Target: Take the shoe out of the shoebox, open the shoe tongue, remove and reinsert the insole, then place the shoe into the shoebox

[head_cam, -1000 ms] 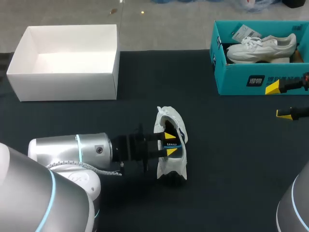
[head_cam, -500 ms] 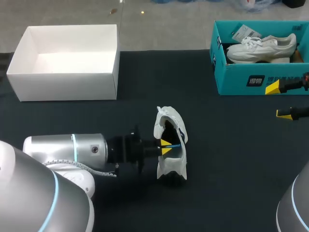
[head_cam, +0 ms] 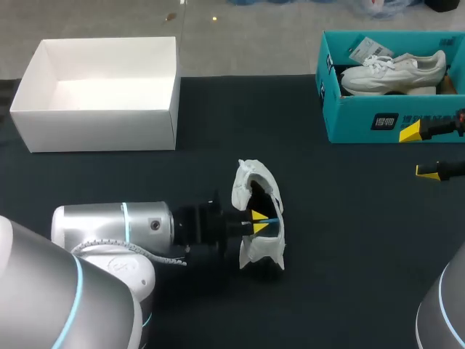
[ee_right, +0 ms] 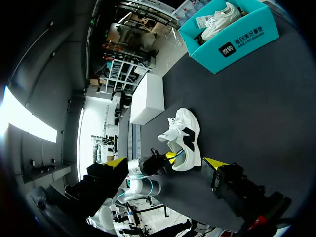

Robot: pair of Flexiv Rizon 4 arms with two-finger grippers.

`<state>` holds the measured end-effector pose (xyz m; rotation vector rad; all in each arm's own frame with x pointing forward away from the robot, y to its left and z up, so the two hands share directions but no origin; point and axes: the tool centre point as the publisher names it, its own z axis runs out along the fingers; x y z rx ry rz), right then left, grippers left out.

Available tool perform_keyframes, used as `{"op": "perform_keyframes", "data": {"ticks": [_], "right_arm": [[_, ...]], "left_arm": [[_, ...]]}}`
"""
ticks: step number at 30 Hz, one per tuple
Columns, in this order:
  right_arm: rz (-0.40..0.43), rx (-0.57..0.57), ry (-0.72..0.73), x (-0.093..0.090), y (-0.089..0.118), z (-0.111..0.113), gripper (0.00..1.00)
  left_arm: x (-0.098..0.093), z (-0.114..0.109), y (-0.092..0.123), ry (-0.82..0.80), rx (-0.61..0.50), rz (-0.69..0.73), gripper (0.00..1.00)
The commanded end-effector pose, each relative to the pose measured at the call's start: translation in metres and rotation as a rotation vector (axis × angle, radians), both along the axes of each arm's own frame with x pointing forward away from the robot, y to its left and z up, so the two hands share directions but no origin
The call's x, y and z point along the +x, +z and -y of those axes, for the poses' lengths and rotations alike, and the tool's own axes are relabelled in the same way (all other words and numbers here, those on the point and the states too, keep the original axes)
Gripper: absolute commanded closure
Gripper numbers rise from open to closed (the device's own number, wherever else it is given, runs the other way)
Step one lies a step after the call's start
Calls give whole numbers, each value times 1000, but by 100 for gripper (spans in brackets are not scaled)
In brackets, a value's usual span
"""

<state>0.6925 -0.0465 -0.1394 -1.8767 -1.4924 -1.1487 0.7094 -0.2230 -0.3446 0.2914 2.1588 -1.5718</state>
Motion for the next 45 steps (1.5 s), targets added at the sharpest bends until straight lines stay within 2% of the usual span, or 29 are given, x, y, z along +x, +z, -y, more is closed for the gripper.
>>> {"op": "perform_keyframes", "data": {"ticks": [1,2,3,7,14,16,32,33,34,36,38,45], "right_arm": [[0,-1,-2,-1,0,0,0],[0,-1,-2,-1,0,0,0],[0,-1,-2,-1,0,0,0],[0,-1,-2,-1,0,0,0],[0,-1,-2,-1,0,0,0],[0,-1,-2,-1,0,0,0],[0,-1,-2,-1,0,0,0],[0,-1,-2,-1,0,0,0],[0,-1,-2,-1,0,0,0],[0,-1,-2,-1,0,0,0],[0,-1,-2,-1,0,0,0],[0,-1,-2,-1,0,0,0]], "left_arm": [[-3,-3,10,2,20,0,53],[-4,-5,12,2,21,2,50],[-5,-7,14,3,23,4,52],[-7,-13,19,9,35,10,69],[-11,-22,16,14,51,3,86],[-11,-22,15,16,52,-1,100],[-16,-2,10,4,-1,-57,100],[-17,-3,12,4,-3,-61,96],[-17,-4,15,5,-4,-62,74],[-18,-7,22,9,1,-52,42],[-18,-11,28,10,8,-42,0],[-17,-19,50,1,11,-1,0]]}}
